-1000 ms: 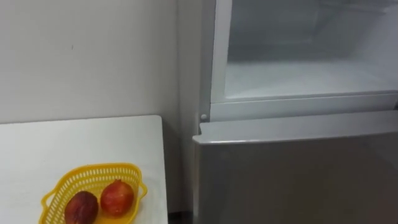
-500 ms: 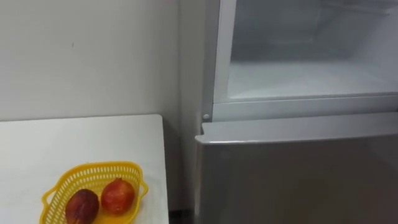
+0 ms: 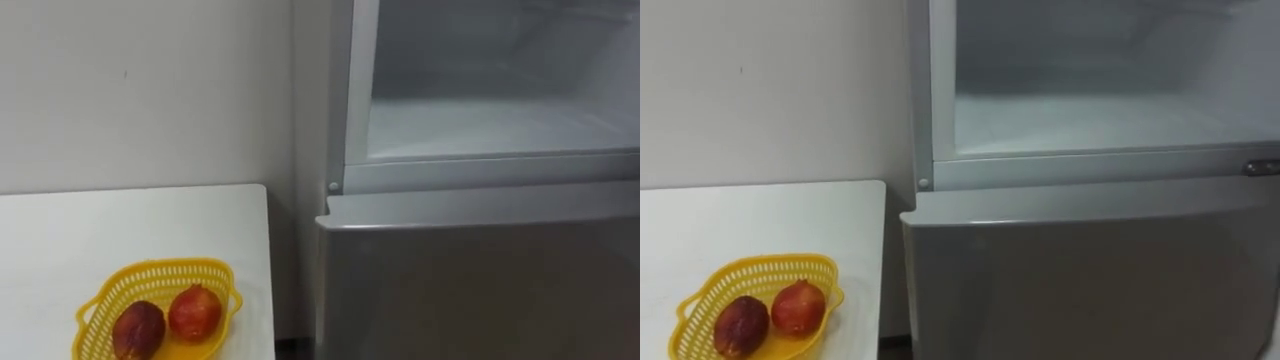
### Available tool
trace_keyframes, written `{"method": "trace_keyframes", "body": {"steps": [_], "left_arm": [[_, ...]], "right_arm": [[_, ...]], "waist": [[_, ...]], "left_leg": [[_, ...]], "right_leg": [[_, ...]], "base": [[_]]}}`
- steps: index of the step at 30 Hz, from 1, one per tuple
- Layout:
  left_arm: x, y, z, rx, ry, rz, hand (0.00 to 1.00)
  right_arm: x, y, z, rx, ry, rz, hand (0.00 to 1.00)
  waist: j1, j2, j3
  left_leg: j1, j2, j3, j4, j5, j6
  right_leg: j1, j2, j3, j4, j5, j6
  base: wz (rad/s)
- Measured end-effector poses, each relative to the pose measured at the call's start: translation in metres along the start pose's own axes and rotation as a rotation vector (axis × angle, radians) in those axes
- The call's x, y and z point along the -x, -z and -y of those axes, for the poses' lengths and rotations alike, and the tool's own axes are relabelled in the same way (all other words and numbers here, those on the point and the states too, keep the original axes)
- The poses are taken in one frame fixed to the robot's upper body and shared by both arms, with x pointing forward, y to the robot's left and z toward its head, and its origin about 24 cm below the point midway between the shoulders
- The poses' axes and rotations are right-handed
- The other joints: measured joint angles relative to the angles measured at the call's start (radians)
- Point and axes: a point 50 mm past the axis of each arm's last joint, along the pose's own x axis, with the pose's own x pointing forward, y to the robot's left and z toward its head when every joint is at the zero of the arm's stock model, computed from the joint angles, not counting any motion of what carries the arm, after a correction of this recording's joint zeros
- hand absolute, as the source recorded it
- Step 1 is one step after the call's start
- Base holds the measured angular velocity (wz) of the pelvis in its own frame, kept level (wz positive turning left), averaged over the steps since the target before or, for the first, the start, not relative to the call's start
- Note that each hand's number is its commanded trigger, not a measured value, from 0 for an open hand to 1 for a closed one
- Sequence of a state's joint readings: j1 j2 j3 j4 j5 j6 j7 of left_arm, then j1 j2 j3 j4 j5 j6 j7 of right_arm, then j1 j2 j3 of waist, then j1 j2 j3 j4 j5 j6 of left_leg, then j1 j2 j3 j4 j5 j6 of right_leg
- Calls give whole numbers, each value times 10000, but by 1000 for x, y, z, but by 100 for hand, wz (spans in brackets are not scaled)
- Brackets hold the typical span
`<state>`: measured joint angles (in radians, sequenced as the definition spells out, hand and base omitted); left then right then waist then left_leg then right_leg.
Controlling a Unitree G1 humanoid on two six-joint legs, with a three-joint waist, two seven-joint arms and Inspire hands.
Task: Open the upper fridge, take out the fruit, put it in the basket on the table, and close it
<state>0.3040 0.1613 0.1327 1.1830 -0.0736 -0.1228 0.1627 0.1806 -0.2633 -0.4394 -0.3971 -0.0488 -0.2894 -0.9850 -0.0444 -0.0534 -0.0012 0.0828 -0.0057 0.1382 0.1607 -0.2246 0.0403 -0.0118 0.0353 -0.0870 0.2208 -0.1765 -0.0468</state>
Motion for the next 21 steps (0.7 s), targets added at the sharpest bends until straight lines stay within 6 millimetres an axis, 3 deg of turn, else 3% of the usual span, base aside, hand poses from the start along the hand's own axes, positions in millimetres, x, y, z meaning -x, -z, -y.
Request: {"method": "trace_keyframes", "body": {"steps": [9, 10, 14, 21], "left_arm": [[-1, 1, 1, -154, 219, -174, 0], [-1, 0, 2, -235, 279, -154, 0], [-2, -5, 4, -492, 452, -70, 0], [-2, -8, 5, -659, 650, -68, 0]], "right_arm": [[25, -4, -32, -108, -3499, 155, 0], [31, -4, -38, -183, -4159, 10, 0], [62, 21, -60, 354, -7075, -1149, 0], [66, 36, -64, 502, -8427, -1771, 0]], "waist": [[279, 93, 60], [293, 121, 36], [303, -19, 124], [199, -132, 60]], "left_leg": [[27, 15, -22, 36, -2, -2], [14, 43, -20, 35, -3, -5], [37, 106, -13, 32, 5, -22], [16, 130, -127, 45, 2, -22]], "right_leg": [[151, -20, -62, -166, 23, -10], [177, -22, -80, -185, 67, -21], [212, -32, -125, -188, 100, -54], [327, -65, -275, -411, 208, -41]], "base": [[2], [0], [0], [1]]}}
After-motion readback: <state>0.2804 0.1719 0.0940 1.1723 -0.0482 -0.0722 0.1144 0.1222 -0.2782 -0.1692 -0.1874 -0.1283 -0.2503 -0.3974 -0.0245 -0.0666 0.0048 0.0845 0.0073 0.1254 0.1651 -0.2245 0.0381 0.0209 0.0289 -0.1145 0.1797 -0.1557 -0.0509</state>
